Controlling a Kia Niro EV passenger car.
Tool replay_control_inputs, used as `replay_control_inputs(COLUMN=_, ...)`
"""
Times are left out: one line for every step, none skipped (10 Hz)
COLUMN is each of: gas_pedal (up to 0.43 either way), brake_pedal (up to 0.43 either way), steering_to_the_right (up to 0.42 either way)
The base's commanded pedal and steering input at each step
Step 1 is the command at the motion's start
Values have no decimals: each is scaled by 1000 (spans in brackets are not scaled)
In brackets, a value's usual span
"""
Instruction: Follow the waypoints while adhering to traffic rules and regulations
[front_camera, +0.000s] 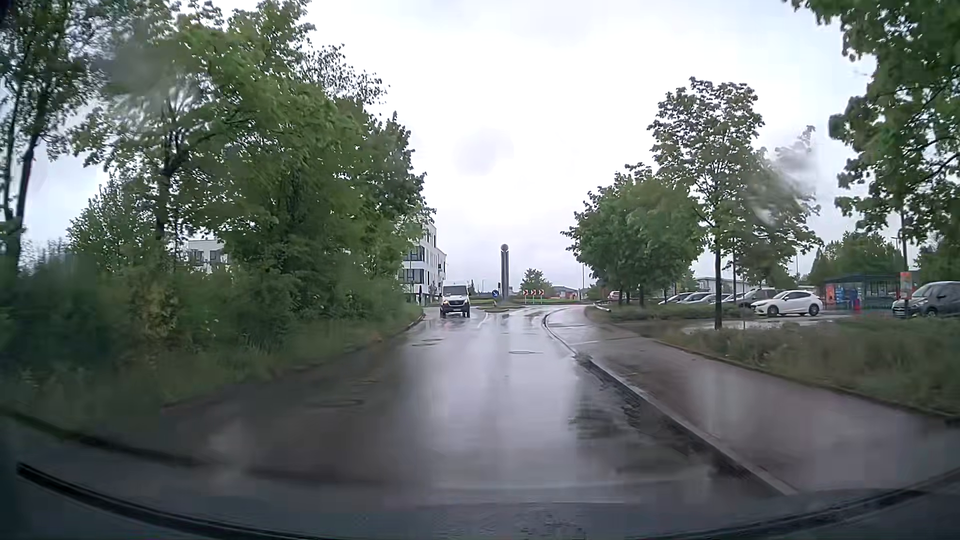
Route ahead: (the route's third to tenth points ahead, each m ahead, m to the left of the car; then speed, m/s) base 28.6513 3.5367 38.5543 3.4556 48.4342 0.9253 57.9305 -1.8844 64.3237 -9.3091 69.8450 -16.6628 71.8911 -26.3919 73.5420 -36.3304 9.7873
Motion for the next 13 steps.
replay_control_inputs(gas_pedal=87, brake_pedal=0, steering_to_the_right=-3)
replay_control_inputs(gas_pedal=87, brake_pedal=0, steering_to_the_right=-2)
replay_control_inputs(gas_pedal=87, brake_pedal=0, steering_to_the_right=-3)
replay_control_inputs(gas_pedal=87, brake_pedal=0, steering_to_the_right=-2)
replay_control_inputs(gas_pedal=87, brake_pedal=0, steering_to_the_right=-3)
replay_control_inputs(gas_pedal=87, brake_pedal=0, steering_to_the_right=-2)
replay_control_inputs(gas_pedal=87, brake_pedal=0, steering_to_the_right=-1)
replay_control_inputs(gas_pedal=87, brake_pedal=0, steering_to_the_right=0)
replay_control_inputs(gas_pedal=87, brake_pedal=0, steering_to_the_right=3)
replay_control_inputs(gas_pedal=87, brake_pedal=0, steering_to_the_right=3)
replay_control_inputs(gas_pedal=79, brake_pedal=0, steering_to_the_right=3)
replay_control_inputs(gas_pedal=79, brake_pedal=0, steering_to_the_right=3)
replay_control_inputs(gas_pedal=67, brake_pedal=0, steering_to_the_right=3)
